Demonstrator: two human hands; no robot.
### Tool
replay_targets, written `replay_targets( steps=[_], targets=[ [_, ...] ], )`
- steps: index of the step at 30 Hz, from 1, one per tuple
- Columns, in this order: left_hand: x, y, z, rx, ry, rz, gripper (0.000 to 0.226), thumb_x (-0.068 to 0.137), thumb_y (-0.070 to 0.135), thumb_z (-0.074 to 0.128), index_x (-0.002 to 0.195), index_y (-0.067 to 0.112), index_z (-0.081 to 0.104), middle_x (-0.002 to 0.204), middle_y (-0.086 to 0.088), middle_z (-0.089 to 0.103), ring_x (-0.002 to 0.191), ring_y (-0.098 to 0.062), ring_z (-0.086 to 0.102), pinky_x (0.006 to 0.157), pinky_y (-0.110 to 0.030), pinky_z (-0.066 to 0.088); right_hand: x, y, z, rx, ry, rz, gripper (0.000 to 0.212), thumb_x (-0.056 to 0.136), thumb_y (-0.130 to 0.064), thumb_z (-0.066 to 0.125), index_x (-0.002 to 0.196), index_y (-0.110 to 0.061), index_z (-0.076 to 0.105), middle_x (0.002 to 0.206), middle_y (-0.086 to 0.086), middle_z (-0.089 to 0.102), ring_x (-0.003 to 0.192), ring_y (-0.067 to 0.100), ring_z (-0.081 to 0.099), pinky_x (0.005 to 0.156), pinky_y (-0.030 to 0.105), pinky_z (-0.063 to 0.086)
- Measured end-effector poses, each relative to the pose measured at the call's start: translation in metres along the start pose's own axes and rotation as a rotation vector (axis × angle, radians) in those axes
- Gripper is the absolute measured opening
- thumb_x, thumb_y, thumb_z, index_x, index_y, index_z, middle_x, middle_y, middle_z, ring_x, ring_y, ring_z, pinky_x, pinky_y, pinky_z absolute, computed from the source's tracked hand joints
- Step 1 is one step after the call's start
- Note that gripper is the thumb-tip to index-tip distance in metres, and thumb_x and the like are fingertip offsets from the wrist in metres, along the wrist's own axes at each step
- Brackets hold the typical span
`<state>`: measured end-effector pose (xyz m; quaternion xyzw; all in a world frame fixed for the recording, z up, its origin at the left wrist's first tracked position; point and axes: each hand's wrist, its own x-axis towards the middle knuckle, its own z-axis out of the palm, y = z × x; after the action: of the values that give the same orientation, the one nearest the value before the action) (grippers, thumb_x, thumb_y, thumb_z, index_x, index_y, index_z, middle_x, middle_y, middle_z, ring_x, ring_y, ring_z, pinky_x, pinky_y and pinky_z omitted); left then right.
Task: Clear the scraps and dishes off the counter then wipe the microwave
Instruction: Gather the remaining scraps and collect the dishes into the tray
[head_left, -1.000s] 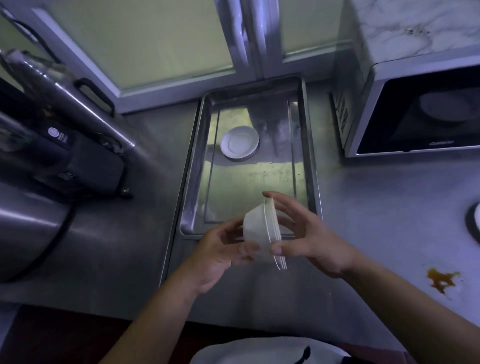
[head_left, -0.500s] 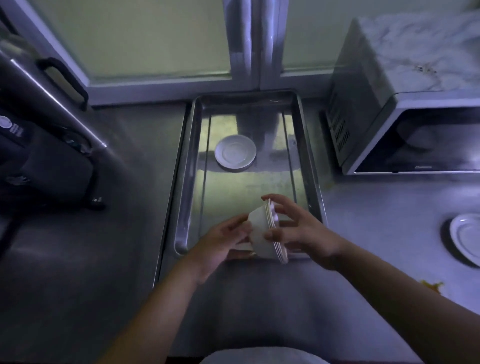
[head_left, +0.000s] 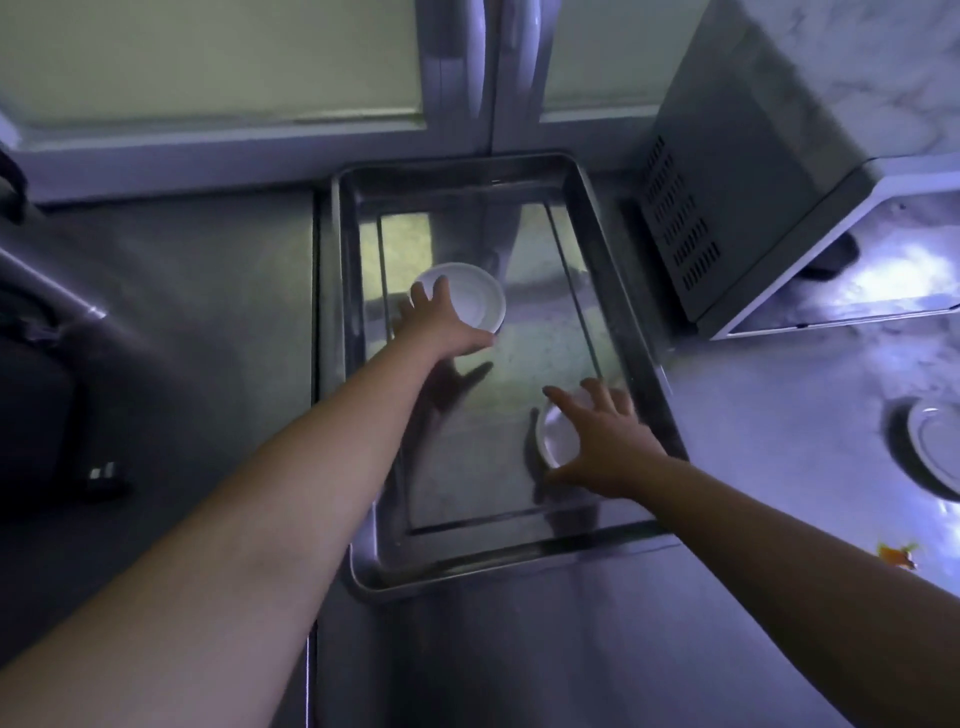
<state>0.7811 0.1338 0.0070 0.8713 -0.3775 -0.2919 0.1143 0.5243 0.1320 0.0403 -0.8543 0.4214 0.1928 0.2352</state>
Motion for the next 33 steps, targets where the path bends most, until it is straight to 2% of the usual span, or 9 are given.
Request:
replay_targets(
  steps=[3, 6, 11, 15, 20, 26, 29, 31, 33],
  targets=[
    [0.029, 0.011, 0.004, 0.045, -0.031, -0.009, 0.134, 0.06, 0.068, 0.081, 0.157, 0.033, -0.005, 0.165, -0.007, -0.006, 0.151, -0.036, -0.002, 0.12, -0.057, 0.012, -0.005, 0.002, -0.004, 0.079, 0.021, 0.007, 0.12, 0.066, -0.065, 0.08, 0.153, -0.052, -0.002, 0.166, -0.003, 0.0, 0.153, 0.031, 0.0, 0.115, 0.064, 0.023],
    [0.045, 0.021, 0.006, 0.099, -0.048, -0.024, 0.136, 0.057, 0.069, 0.082, 0.157, 0.033, -0.004, 0.165, -0.009, -0.011, 0.15, -0.038, -0.008, 0.12, -0.057, 0.004, -0.026, 0.012, -0.011, 0.234, 0.191, 0.033, 0.101, 0.075, -0.066, 0.072, 0.155, -0.046, 0.013, 0.164, -0.003, 0.014, 0.15, 0.024, 0.01, 0.117, 0.058, 0.025],
    [0.05, 0.024, -0.002, 0.197, -0.011, -0.027, 0.133, 0.053, 0.071, 0.082, 0.156, 0.029, 0.009, 0.159, -0.014, 0.017, 0.146, -0.038, 0.015, 0.117, -0.059, 0.015, -0.055, 0.034, -0.008, 0.516, 0.348, 0.146, 0.076, 0.085, -0.036, 0.075, 0.15, -0.026, 0.038, 0.15, 0.004, 0.038, 0.137, 0.028, 0.035, 0.111, 0.045, 0.036],
    [0.023, 0.016, -0.003, 0.178, -0.075, -0.018, 0.135, 0.054, 0.064, 0.087, 0.156, 0.035, 0.004, 0.159, -0.014, 0.011, 0.147, -0.04, 0.009, 0.117, -0.06, 0.015, -0.07, 0.035, 0.003, 0.681, 0.398, 0.141, 0.068, 0.086, -0.028, 0.075, 0.147, -0.025, 0.043, 0.148, 0.001, 0.039, 0.123, 0.014, 0.045, 0.097, 0.03, 0.039],
    [-0.054, -0.007, 0.027, 0.259, -0.135, -0.039, 0.137, 0.05, 0.066, 0.085, 0.155, 0.04, 0.0, 0.163, -0.007, -0.002, 0.15, -0.034, 0.001, 0.119, -0.055, 0.013, -0.096, 0.038, 0.013, 0.854, 0.444, 0.12, 0.06, 0.086, -0.026, 0.074, 0.141, -0.023, 0.049, 0.139, -0.001, 0.046, 0.126, 0.018, 0.05, 0.107, 0.046, 0.044],
    [-0.129, -0.007, 0.053, 0.295, -0.173, -0.082, 0.131, 0.054, 0.063, 0.086, 0.155, 0.043, 0.004, 0.163, -0.003, 0.0, 0.15, -0.031, 0.002, 0.118, -0.051, 0.014, -0.138, 0.072, 0.026, 0.969, 0.463, 0.124, 0.047, 0.089, -0.02, 0.072, 0.132, -0.027, 0.054, 0.125, -0.002, 0.048, 0.11, 0.013, 0.053, 0.103, 0.045, 0.048],
    [-0.153, 0.015, 0.045, 0.28, -0.06, -0.11, 0.111, 0.073, 0.057, 0.078, 0.157, 0.036, 0.009, 0.166, -0.005, -0.004, 0.152, -0.031, -0.001, 0.122, -0.052, 0.009, -0.167, 0.1, 0.026, 1.027, 0.487, 0.136, 0.05, 0.091, -0.023, 0.07, 0.137, -0.027, 0.05, 0.13, -0.005, 0.045, 0.118, 0.013, 0.049, 0.102, 0.04, 0.047],
    [-0.171, 0.042, 0.038, 0.235, 0.145, -0.075, 0.091, 0.083, 0.051, 0.07, 0.156, 0.027, 0.022, 0.163, -0.011, 0.016, 0.15, -0.034, 0.014, 0.119, -0.051, 0.019, -0.19, 0.126, 0.025, 1.091, 0.538, 0.161, 0.047, 0.092, -0.025, 0.069, 0.136, -0.028, 0.052, 0.131, -0.008, 0.046, 0.119, 0.012, 0.05, 0.097, 0.035, 0.047],
    [-0.198, 0.074, 0.042, -0.003, 0.325, -0.003, 0.07, 0.087, 0.044, 0.068, 0.147, 0.02, 0.043, 0.151, -0.014, 0.043, 0.139, -0.035, 0.038, 0.111, -0.046, 0.034, -0.215, 0.157, 0.026, 1.165, 0.582, 0.204, 0.042, 0.092, -0.023, 0.069, 0.132, -0.028, 0.056, 0.13, -0.007, 0.051, 0.117, 0.013, 0.054, 0.095, 0.037, 0.049]
  ],
)
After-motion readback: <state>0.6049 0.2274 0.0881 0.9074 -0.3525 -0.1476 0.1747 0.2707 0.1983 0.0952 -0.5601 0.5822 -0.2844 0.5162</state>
